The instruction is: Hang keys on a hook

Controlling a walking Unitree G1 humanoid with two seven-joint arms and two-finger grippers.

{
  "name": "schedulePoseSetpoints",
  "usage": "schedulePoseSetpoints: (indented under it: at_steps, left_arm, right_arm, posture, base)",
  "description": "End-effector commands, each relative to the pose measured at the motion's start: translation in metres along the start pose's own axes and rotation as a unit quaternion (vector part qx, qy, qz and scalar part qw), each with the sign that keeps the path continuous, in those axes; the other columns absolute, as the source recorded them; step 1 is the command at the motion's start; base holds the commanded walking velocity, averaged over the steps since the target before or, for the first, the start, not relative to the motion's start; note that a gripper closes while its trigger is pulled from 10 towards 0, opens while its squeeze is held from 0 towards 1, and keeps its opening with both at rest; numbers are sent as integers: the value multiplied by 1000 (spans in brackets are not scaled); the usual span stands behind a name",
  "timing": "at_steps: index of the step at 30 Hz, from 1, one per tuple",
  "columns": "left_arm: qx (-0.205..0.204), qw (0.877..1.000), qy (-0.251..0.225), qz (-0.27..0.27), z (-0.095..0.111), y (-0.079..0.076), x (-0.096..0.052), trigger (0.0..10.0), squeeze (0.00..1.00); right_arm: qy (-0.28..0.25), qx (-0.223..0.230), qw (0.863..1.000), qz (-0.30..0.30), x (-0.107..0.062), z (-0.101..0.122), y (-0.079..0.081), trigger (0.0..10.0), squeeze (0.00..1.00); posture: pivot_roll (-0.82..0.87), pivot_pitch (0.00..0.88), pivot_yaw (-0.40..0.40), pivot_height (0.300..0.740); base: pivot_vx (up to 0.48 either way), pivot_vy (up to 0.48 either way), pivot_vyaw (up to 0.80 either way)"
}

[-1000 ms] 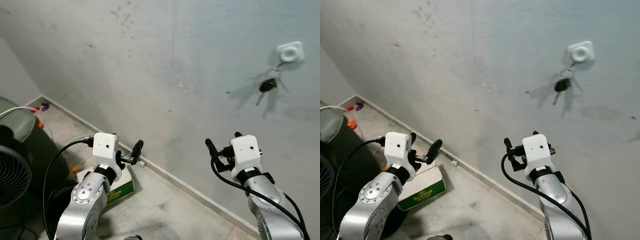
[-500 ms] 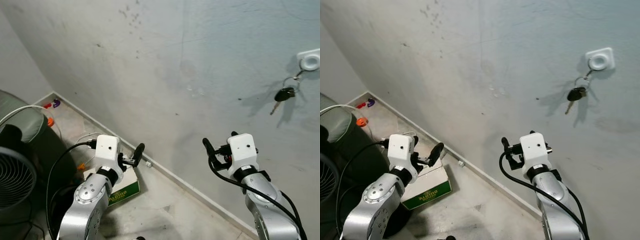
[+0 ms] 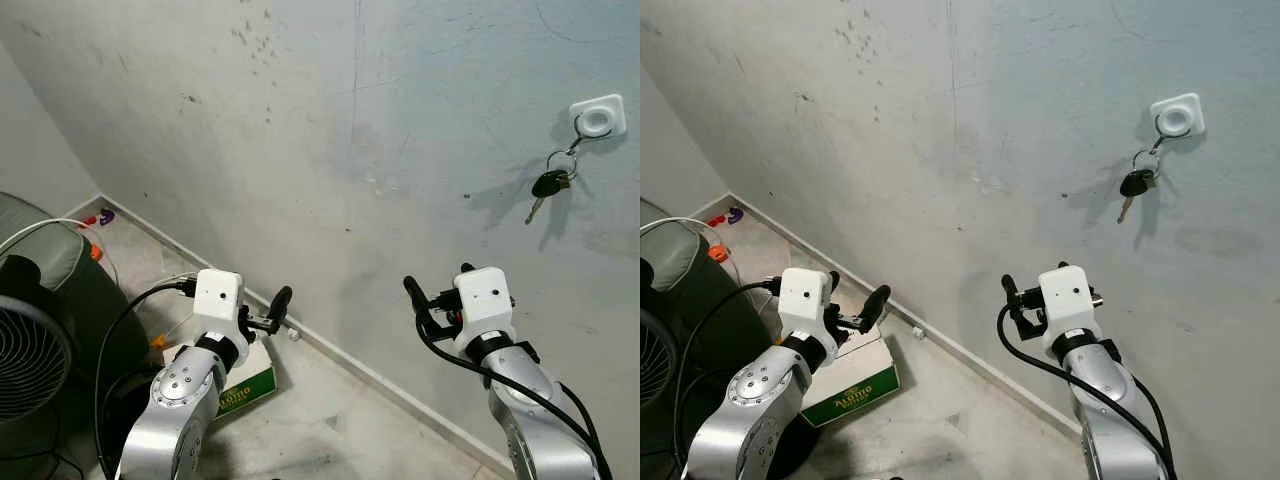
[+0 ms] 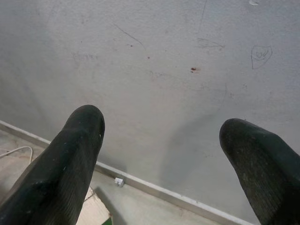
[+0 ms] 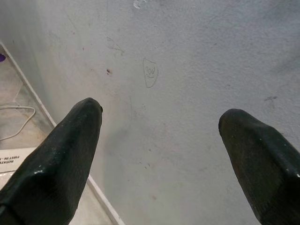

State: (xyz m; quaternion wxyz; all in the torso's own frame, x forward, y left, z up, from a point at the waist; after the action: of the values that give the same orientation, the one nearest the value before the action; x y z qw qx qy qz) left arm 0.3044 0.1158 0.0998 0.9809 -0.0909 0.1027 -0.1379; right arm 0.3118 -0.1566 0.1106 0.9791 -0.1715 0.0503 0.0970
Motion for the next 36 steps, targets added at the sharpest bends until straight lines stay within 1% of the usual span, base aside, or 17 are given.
schedulePoseSetpoints:
  at_steps: [1,18,26,33,36]
  left_arm:
    - [1,1000,6,1,-2,0,0,10000,0]
    - [0,1000,4,0,-2,1,1,10000,0]
    - [-9,1000,0,1,-1,1,1,10000,0]
    - [-25,1000,-8,0,3,2,3,10000,0]
    - [-21,1000,-8,2,4,2,3,10000,0]
  right_arm:
    - [7,1,1000,6,0,-3,1,10000,0]
    - [7,2,1000,7,1,-2,3,10000,0]
    - [9,2,1000,11,2,-3,3,10000,0]
    - [9,3,1000,14,3,-4,3,10000,0]
    - [10,2,1000,15,3,-4,3,10000,0]
  posture:
    - [-9,89,26,740]
    - [-8,88,28,740]
    - [-9,91,25,740]
    - [-9,93,22,740]
    - [-12,89,21,740]
  base:
    - [0,-270,0]
    - [0,-298,0]
    - [0,0,0]
    - [0,0,0]
    - [0,80,0]
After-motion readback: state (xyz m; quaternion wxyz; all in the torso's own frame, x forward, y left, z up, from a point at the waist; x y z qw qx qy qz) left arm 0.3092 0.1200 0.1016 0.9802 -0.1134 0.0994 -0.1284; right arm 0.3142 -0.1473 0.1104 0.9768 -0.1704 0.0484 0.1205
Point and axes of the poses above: a point about 5 cm out from each wrist's last joint towards the gripper, its own x axis pointing out of the wrist towards the gripper, its own z axis along the axis of the wrist's last joint, y = z × x, the point moved 5 cm from there along x, pointing out of the wrist towards the gripper, and after that the axes turned 7 degrees about -x, right-handed, at the moved point
